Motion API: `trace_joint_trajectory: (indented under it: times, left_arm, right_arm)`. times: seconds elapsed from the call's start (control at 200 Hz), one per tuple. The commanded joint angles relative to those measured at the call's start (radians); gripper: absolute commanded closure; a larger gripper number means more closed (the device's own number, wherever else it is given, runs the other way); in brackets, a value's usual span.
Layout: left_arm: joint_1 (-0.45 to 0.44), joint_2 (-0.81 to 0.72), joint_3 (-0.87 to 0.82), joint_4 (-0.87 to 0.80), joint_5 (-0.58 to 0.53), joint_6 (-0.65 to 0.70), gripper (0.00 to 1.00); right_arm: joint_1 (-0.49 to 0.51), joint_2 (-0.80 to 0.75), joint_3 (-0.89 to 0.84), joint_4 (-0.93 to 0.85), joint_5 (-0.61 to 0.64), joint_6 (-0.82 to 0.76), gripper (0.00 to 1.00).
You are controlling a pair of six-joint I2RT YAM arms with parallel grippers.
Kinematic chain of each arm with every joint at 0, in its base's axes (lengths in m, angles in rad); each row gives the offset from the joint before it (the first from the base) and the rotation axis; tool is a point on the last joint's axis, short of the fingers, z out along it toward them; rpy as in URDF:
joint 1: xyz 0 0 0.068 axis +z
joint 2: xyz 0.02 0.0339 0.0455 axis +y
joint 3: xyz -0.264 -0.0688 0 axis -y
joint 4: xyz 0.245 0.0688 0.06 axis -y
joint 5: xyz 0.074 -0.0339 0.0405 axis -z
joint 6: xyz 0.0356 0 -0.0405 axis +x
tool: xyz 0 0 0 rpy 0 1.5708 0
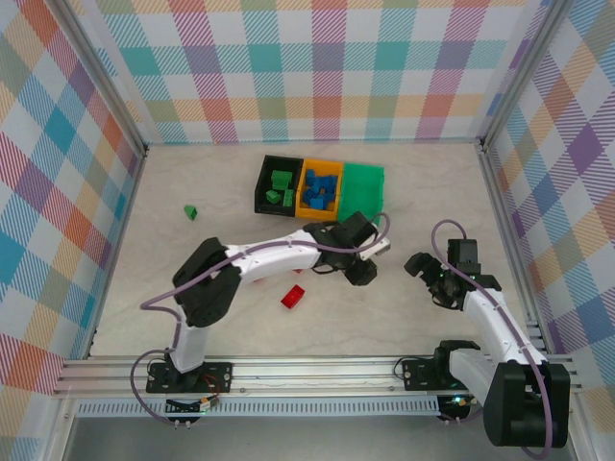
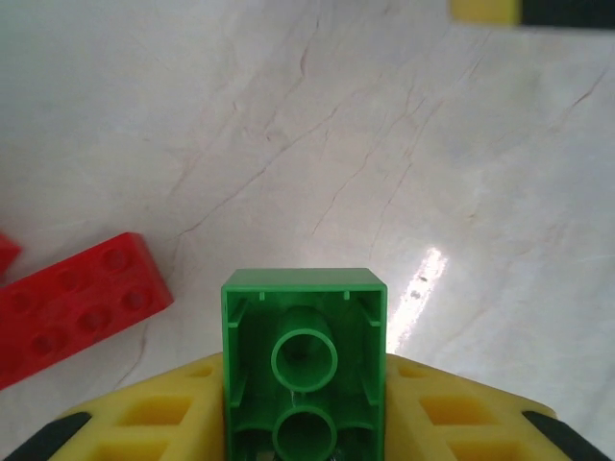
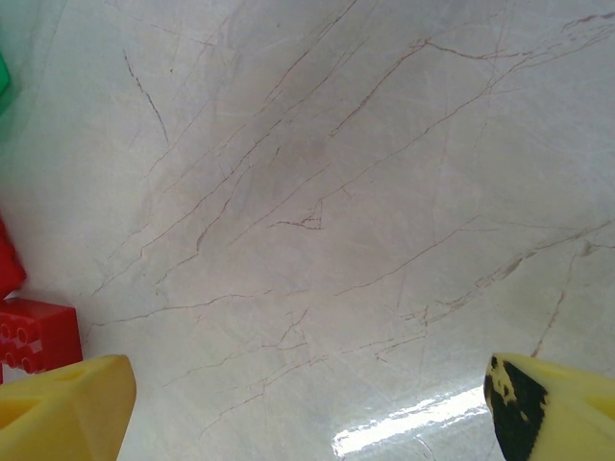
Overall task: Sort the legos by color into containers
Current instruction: Pick up the lego from the center of the table, then place the lego in the container.
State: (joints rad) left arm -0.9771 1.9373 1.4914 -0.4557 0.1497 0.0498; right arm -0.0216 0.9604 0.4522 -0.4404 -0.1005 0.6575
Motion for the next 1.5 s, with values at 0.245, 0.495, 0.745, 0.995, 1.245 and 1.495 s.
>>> trace_joint_trajectory:
  times: [0.245,0.495,0.745,0.995,1.245,1.495]
  left_arm:
    - [0.186,-0.222,-0.165,0.091,0.006,-0.105,0.63]
    - [0.377,-0.254,-0.188,0.072,0.001,-0.142,0.63]
    - [0.539,-0.171,-0.068,0.001,0.032,-0.225,0.63]
    - [0.715,-0.02,0.061,-0.001,0.213,-0.377,0.57]
    - [0.748,0.113,0.207,-0.037,0.244,-0.412,0.5]
    - [0.748,0.0,0.112,-0.033,0.145,-0.366,0.34]
  right_arm:
    - [-0.008,-0.027,-0.015,0.019,-0.033,-0.026,0.06]
    - [-0.008,-0.051,-0.024,0.023,-0.036,-0.029,0.06]
    - [-0.009,-0.059,-0.027,0.025,-0.045,-0.036,0.06]
    - [-0.008,-0.068,-0.029,0.025,-0.047,-0.037,0.06]
    - [-0.008,-0.074,-0.03,0.022,-0.048,-0.038,0.06]
    - [-0.008,-0.067,-0.029,0.027,-0.047,-0.036,0.06]
